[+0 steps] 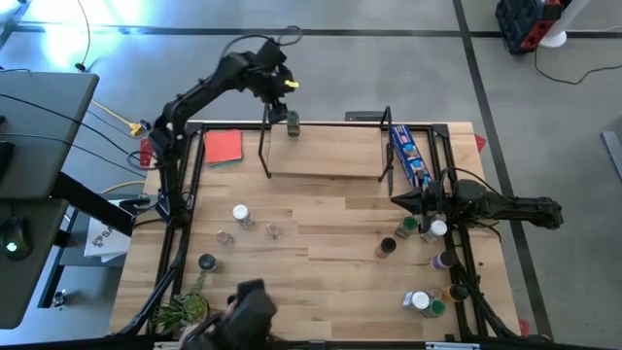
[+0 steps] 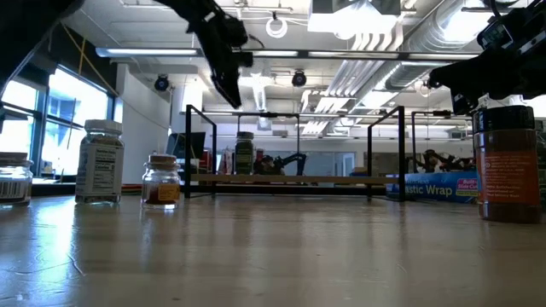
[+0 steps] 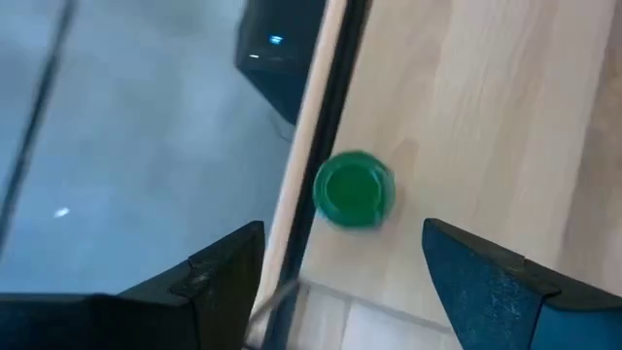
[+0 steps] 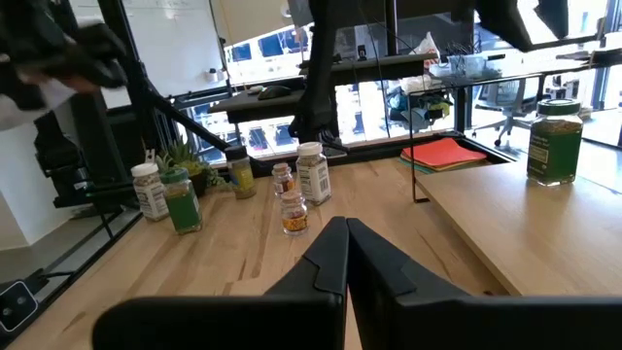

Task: Shelf spices
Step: Put the bottom left green seasoning bottle on the shelf aligned with the other green seasoning bottle

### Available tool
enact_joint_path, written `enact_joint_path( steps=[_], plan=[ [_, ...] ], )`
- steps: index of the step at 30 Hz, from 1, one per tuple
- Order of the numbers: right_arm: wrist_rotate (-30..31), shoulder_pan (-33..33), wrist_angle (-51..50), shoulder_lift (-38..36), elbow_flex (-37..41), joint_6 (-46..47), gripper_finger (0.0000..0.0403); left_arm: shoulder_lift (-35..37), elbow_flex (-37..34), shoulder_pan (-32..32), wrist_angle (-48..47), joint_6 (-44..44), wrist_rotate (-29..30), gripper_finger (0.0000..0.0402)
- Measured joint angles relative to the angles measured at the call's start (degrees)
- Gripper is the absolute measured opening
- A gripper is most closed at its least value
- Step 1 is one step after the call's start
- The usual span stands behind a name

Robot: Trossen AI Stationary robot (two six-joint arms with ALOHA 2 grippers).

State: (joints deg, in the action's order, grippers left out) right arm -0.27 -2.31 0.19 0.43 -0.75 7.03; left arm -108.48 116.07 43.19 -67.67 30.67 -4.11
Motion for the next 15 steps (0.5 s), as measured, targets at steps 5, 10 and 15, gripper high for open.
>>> enact_joint_path(
  steps=[5,10,15],
  plan=[
    [0.0,0.0,0.0,0.0,0.0,0.0,0.0,8.1,0.0,-6.5,-4.9,-6.2,-3.8,0.0271],
    [0.0,0.0,0.0,0.0,0.0,0.0,0.0,13.4,0.0,-21.5,-9.2,-13.3,0.4,0.0271],
    [0.0,0.0,0.0,0.0,0.0,0.0,0.0,16.3,-2.0,-41.7,-10.0,-25.6,10.4,0.027]
  ],
)
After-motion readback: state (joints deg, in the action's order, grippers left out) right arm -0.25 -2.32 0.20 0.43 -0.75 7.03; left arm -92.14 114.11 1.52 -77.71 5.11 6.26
